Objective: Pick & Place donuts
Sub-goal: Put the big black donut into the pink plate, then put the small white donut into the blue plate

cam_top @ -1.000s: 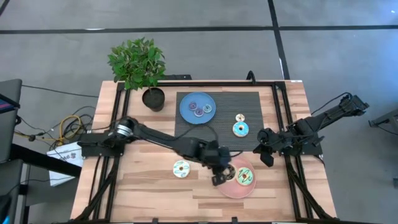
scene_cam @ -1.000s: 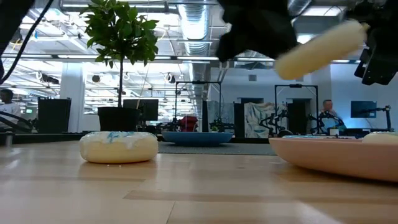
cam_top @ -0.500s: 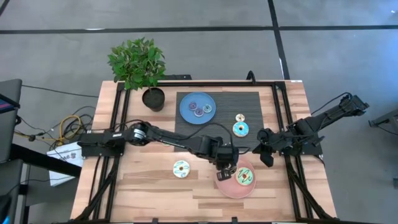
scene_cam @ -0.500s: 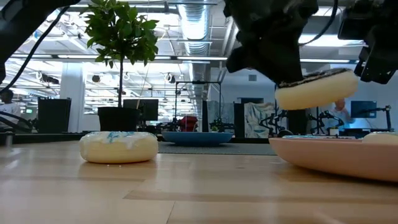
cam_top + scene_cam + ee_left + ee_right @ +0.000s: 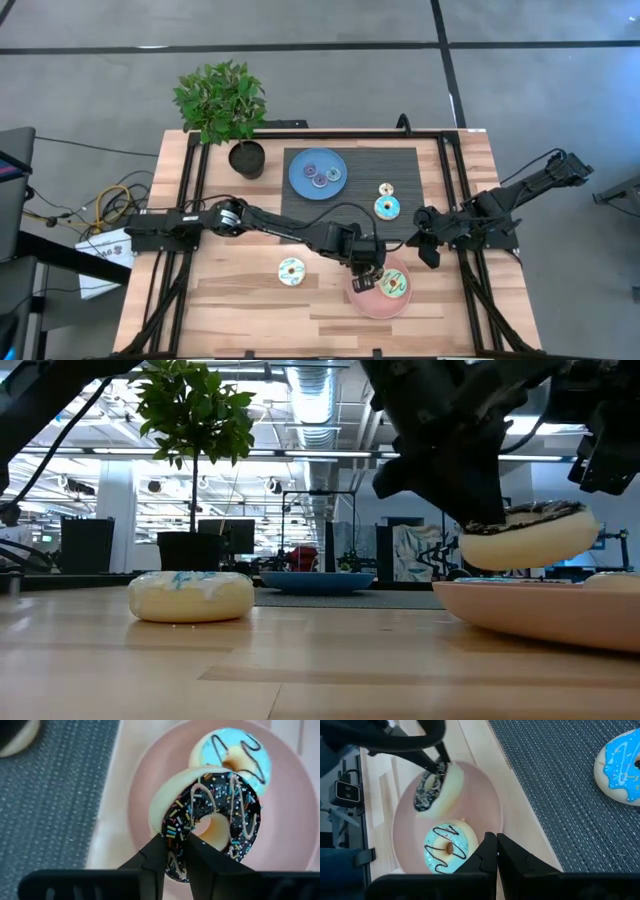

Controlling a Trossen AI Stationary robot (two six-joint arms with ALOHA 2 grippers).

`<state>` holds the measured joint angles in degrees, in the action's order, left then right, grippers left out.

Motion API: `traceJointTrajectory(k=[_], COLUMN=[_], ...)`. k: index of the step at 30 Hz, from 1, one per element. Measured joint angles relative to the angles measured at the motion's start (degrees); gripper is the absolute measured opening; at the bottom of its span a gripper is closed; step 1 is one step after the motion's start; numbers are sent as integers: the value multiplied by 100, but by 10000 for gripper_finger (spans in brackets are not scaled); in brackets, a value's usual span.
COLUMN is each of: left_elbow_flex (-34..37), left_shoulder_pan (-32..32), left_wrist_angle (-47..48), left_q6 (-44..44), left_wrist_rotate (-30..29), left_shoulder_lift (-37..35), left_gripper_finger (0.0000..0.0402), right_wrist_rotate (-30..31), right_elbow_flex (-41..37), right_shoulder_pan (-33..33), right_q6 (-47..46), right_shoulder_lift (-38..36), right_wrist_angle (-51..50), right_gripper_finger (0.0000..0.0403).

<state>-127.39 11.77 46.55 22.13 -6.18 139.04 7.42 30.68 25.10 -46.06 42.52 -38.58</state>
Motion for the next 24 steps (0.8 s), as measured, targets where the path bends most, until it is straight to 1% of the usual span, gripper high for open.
traceJointTrajectory(k=[6,10,12,24], left_elbow_flex=[271,278,280,280], left_shoulder_pan=[0,2,2,2], left_wrist_angle=[101,21,50,3], left_q6=[207,221,255,341], left_wrist_rotate=[47,287,274,243], left_shoulder_lift=[-7,-17,-17,-17], left_gripper_finger=[86,107,115,144], right_wrist_rotate=[-9,-7,-7,-7], right_elbow_flex=[0,0,0,0], right_shoulder_pan=[0,0,0,0], right_q6=[0,2,4,1], right_shoulder_lift=[0,0,-1,0], right_wrist_angle=[-1,2,2,2], right_gripper_finger=[1,1,1,1])
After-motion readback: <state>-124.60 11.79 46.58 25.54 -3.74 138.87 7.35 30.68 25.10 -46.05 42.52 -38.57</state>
